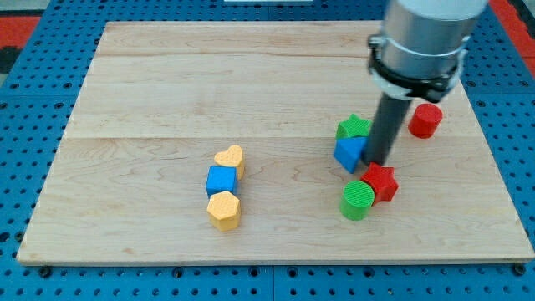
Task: Place the blue triangle and green star diagonal to each other
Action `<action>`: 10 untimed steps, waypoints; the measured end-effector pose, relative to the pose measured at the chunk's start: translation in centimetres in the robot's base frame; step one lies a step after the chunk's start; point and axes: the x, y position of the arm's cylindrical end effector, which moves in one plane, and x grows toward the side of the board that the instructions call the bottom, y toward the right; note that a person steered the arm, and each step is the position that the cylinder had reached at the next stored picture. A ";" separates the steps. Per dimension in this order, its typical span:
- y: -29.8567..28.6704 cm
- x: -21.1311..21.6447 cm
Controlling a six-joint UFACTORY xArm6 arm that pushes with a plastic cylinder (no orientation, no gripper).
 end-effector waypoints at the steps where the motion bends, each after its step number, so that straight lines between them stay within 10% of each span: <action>1: -4.7 0.0; 6: -10.7 2.1; 7: -3.9 2.9; 10: 0.9 -9.7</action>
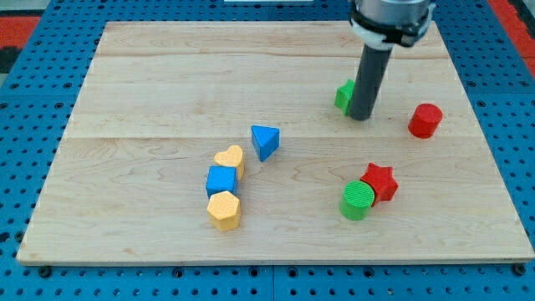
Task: Place the blue triangle and green star diagonal to each other
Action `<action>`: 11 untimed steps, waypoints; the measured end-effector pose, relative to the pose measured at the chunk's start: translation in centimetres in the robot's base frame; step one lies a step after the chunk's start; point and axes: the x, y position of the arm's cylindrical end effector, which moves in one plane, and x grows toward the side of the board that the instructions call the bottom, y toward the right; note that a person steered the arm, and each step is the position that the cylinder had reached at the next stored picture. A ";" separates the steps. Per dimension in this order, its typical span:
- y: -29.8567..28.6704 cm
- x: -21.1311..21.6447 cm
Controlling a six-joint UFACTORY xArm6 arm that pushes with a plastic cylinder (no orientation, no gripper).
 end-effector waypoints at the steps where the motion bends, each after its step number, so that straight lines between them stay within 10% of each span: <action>1: -0.4 -3.1; 3: -6.1 -5.3; 5: 1.5 -8.9; 8: 3.4 11.3; 11: 3.4 18.8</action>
